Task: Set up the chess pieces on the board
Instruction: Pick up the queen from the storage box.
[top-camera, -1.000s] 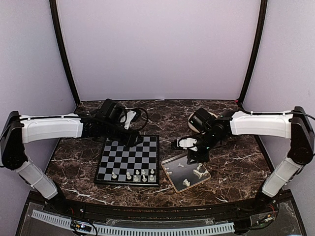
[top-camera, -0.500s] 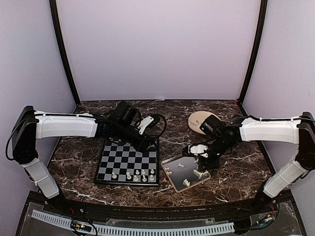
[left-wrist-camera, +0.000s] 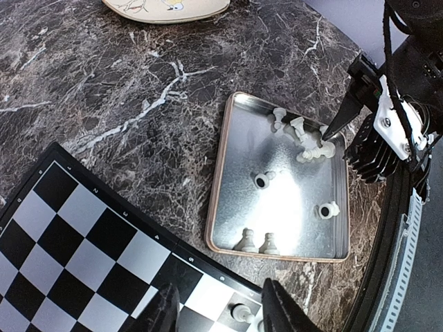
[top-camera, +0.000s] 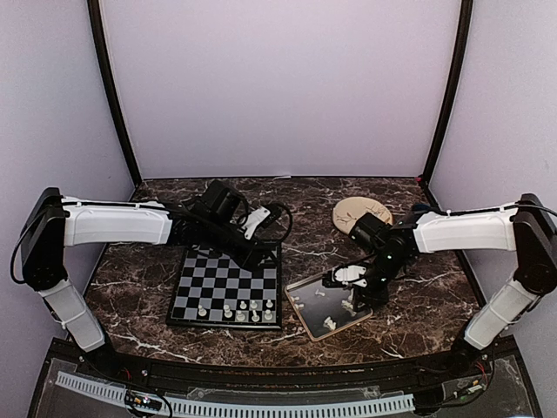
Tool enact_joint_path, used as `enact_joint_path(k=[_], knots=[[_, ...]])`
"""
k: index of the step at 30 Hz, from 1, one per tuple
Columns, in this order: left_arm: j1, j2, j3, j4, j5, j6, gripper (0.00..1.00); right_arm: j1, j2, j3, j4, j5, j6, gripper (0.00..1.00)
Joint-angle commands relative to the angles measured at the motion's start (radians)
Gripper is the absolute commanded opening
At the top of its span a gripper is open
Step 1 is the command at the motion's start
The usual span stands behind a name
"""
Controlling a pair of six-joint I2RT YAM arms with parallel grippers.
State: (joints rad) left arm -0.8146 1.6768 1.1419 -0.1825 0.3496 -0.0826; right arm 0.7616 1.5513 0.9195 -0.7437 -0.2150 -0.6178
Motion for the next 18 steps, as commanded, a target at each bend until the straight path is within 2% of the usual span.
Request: enact_joint_path(k=[1,18], knots=[[-0.003,-0.010,-0.019,0.014,-0.006,-0.012,0.43,0.014,0.027,0.004,0.019,0.029,0.018,0.33],[-0.005,-0.037,-0.072,0.042,-0.021,-0.034,0.43,0.049,0.106,0.016,0.052,0.108,0.051,0.31]])
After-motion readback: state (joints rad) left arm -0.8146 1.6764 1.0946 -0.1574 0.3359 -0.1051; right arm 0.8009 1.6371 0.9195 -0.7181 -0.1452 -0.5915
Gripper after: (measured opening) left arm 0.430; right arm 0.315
